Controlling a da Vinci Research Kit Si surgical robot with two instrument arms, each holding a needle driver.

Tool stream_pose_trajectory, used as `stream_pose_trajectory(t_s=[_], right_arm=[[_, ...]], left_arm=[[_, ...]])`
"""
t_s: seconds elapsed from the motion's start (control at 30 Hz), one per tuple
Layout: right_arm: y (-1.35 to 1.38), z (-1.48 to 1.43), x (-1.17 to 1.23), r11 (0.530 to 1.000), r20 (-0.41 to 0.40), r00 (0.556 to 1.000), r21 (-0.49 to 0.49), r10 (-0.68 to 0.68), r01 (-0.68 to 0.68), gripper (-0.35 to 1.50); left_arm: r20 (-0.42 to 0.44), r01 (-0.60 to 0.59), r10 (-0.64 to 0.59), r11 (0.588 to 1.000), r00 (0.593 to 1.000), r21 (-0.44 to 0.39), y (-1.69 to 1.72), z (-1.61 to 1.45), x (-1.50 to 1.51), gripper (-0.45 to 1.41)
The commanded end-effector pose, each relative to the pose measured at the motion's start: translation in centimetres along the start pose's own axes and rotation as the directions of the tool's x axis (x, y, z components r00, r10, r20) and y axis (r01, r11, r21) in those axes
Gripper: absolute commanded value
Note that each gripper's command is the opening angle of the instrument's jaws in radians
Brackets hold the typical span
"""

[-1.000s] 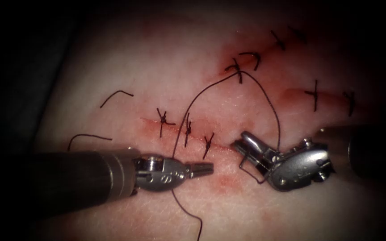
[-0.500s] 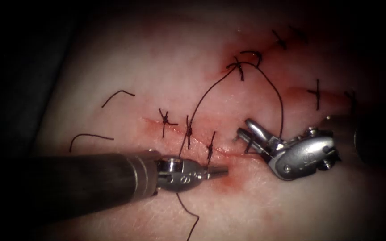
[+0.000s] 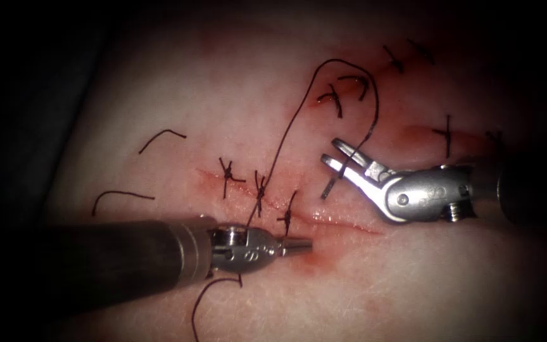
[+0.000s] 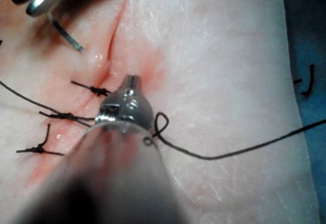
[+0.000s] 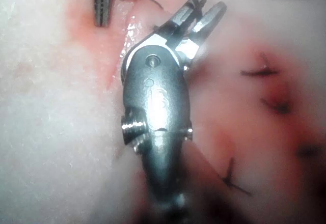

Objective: Wound Closure
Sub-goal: Throw the needle through the skin above the incision.

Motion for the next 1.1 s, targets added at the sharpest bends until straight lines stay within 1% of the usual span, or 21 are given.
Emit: stream_pose_trajectory(t_s=[0.03, 0.17, 0.2, 0.27, 0.4, 0.53, 0.6, 0.7, 0.83, 0.9, 0.93, 0.97, 1.1], right_arm=[[-0.11, 0.07, -0.09, 0.999, 0.01, 0.999, 0.021, 0.043, -0.043, -0.35], [-0.08, 0.12, -0.14, 0.989, 0.047, 0.99, 0.063, 0.133, -0.135, -0.35], [-0.09, 0.13, -0.16, 0.982, 0.068, 0.983, 0.079, 0.168, -0.174, -0.35], [-0.09, 0.14, -0.18, 0.977, 0.081, 0.979, 0.089, 0.188, -0.195, -0.35], [-0.13, 0.14, -0.24, 0.946, 0.131, 0.947, 0.105, 0.293, -0.307, -0.35], [-0.18, 0.16, -0.27, 0.912, 0.159, 0.912, 0.109, 0.377, -0.396, -0.35], [-0.19, 0.16, -0.27, 0.892, 0.164, 0.893, 0.107, 0.42, -0.439, -0.35], [-0.19, 0.18, -0.28, 0.853, 0.194, 0.852, 0.101, 0.487, -0.511, -0.35], [-0.24, 0.18, -0.33, 0.806, 0.268, 0.795, 0.098, 0.544, -0.584, -0.35], [-0.28, 0.17, -0.35, 0.794, 0.277, 0.783, 0.098, 0.557, -0.599, -0.35], [-0.31, 0.15, -0.37, 0.786, 0.28, 0.771, 0.08, 0.572, -0.613, -0.35], [-0.31, 0.15, -0.37, 0.786, 0.28, 0.771, 0.08, 0.572, -0.613, -0.35], [-0.34, 0.08, -0.39, 0.79, 0.287, 0.76, 0.016, 0.583, -0.613, -0.35]], left_arm=[[0.0, -0.001, 0.001, 1.0, 1.0, -0.001, 0.03, 0.07, -0.02, -0.28], [0.006, -0.002, 0.002, 1.0, 1.0, 0.001, 0.05, 0.02, -0.04, -0.28], [0.006, -0.003, 0.003, 1.0, 1.0, 0.0, 0.05, 0.0, -0.04, -0.28], [0.008, -0.003, 0.003, 1.0, 1.0, 0.001, 0.06, 0.0, -0.04, -0.28], [0.01, -0.003, 0.003, 1.0, 1.0, 0.0, 0.05, -0.03, -0.05, -0.28], [0.009, -0.002, 0.002, 1.0, 1.0, -0.001, 0.04, -0.04, -0.05, -0.28], [0.009, -0.001, 0.002, 1.0, 1.0, -0.001, 0.03, -0.04, -0.06, -0.28], [0.009, -0.001, 0.001, 1.0, 1.0, -0.002, 0.02, -0.04, -0.07, -0.28], [0.01, -0.001, 0.001, 1.0, 1.0, -0.002, 0.0, -0.06, -0.08, -0.28], [0.01, 0.0, 0.0, 1.0, 1.0, -0.004, -0.01, -0.07, -0.09, -0.28], [0.014, 0.0, 0.0, 1.0, 1.0, -0.001, -0.01, -0.08, -0.09, -0.28], [0.014, 0.0, 0.0, 1.0, 1.0, -0.001, -0.01, -0.08, -0.09, -0.28], [0.015, 0.001, -0.001, 1.0, 1.0, -0.002, -0.02, -0.09, -0.1, -0.3]])
